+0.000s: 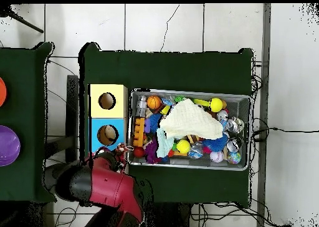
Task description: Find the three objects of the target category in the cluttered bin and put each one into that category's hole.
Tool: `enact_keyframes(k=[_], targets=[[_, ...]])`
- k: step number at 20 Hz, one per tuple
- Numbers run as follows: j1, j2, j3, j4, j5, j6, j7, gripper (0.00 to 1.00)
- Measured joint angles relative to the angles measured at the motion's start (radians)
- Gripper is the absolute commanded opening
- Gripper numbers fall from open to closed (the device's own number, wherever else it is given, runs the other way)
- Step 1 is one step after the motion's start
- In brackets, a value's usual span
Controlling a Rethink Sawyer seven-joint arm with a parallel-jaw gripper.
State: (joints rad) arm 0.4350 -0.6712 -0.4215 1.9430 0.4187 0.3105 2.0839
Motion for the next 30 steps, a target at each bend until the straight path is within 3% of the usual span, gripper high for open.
enact_keyframes(k=[12, 30], targets=[[0.125, -0.006, -0.044, 0.003, 0.0, 0.062, 0.0, 0.0], [0.092, 0.018, 0.011, 0.076, 0.005, -0.066, 0.0, 0.0]])
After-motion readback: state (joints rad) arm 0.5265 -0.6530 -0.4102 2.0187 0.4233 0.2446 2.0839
